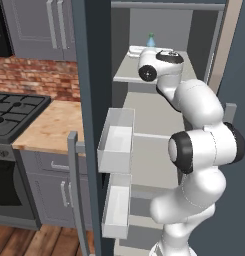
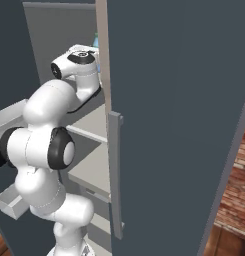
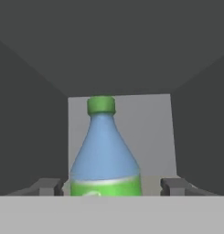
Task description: Take the bottled waters from the counter and place them in the freezer to freeze. Close the freezer door after placing the bottles.
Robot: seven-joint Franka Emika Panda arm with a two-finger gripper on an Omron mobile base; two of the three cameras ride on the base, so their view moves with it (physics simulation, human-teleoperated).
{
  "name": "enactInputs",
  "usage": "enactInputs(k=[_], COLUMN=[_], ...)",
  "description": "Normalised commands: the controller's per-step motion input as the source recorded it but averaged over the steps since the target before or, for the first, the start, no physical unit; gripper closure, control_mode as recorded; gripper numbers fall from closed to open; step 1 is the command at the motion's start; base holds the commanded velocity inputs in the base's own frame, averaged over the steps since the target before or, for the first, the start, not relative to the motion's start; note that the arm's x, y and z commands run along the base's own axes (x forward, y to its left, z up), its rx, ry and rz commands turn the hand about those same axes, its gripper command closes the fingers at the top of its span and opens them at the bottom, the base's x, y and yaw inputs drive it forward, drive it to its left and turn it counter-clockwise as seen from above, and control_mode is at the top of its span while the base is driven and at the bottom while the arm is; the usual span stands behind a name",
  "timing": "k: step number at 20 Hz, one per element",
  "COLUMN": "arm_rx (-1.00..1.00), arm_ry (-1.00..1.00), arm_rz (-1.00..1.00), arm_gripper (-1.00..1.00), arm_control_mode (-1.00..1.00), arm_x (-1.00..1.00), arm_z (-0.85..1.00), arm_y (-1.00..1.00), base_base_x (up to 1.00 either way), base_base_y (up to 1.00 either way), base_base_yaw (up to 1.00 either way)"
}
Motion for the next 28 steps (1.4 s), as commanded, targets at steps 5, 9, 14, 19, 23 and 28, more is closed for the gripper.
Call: enactInputs(k=[5,9,14,19,23,28], arm_rx=[0.00,0.00,0.00,0.00,0.00,0.00], arm_ry=[0.00,0.00,0.00,0.00,0.00,0.00], arm_rz=[0.00,0.00,0.00,0.00,0.00,0.00], arm_gripper=[-1.00,-1.00,-1.00,-1.00,-1.00,-1.00], arm_control_mode=[-1.00,-1.00,-1.00,-1.00,-1.00,-1.00], arm_x=[0.00,-0.07,-0.46,-0.94,-1.00,-1.00], arm_z=[0.00,0.00,0.14,0.22,0.23,0.20], arm_y=[0.00,0.00,0.02,0.03,0.00,0.00], base_base_x=[0.00,0.00,0.00,0.00,0.00,0.00], base_base_y=[0.00,0.00,0.00,0.00,0.00,0.00], base_base_yaw=[0.00,0.00,0.00,0.00,0.00,0.00])
